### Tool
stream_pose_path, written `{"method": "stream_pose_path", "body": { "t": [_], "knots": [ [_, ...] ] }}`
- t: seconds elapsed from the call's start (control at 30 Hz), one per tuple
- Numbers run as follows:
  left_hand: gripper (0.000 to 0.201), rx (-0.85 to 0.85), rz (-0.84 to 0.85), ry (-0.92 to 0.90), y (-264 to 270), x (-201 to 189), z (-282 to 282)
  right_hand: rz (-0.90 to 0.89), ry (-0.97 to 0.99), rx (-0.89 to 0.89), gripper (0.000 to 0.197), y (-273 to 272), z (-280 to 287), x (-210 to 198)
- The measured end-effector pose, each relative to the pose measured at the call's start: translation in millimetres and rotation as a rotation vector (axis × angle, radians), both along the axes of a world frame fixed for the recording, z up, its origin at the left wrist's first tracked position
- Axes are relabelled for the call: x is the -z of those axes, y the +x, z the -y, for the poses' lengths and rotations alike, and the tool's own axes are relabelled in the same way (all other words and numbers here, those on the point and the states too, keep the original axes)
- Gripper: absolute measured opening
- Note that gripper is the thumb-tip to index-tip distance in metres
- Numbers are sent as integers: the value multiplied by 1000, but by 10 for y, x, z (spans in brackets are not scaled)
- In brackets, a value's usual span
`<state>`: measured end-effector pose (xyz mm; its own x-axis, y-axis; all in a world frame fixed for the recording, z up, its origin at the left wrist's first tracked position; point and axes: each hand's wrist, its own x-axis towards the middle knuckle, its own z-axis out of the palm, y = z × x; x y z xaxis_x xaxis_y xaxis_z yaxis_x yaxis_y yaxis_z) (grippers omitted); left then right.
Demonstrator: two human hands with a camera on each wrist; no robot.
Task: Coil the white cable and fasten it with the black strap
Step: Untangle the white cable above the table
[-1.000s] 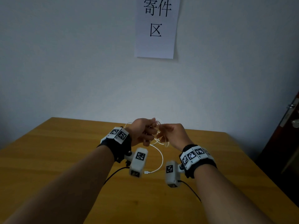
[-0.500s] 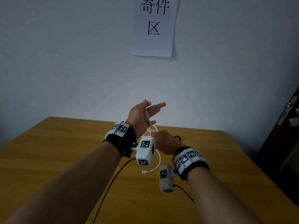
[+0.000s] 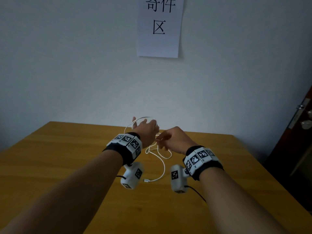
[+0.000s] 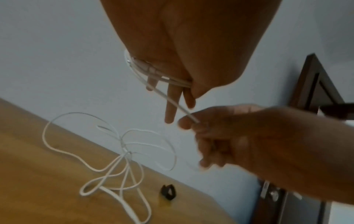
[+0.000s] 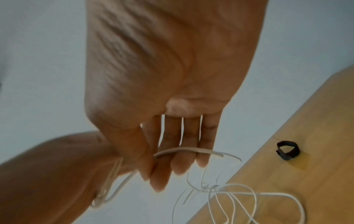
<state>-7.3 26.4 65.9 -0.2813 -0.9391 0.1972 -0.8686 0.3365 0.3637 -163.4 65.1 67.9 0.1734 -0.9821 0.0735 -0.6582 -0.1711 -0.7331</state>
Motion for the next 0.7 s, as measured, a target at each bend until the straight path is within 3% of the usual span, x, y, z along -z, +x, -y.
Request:
{"method": "stream_pose_path", "body": {
  "t": [0.1, 0.23, 0.33, 0.43, 0.57, 0.7],
  "knots": [
    [17, -13, 188, 56, 42, 64, -19, 19, -75, 32, 8, -48, 37, -15],
    [20, 32, 118, 155, 10, -58, -190, 23, -153, 80, 10, -85, 61, -16],
    [31, 2, -98, 254, 6, -98, -271, 67, -192, 88, 10, -109, 73, 11],
    [24, -16, -340, 456, 19, -106, -237, 115, -191, 80, 11, -131, 96, 45],
    [39, 11, -796, 682, 54, -169, -245, 133, -178, 71, 23, -146, 90, 70],
    [44, 142, -1218, 831, 51, -176, -252, 106, -208, 68, 33, -132, 111, 82]
  ]
}}
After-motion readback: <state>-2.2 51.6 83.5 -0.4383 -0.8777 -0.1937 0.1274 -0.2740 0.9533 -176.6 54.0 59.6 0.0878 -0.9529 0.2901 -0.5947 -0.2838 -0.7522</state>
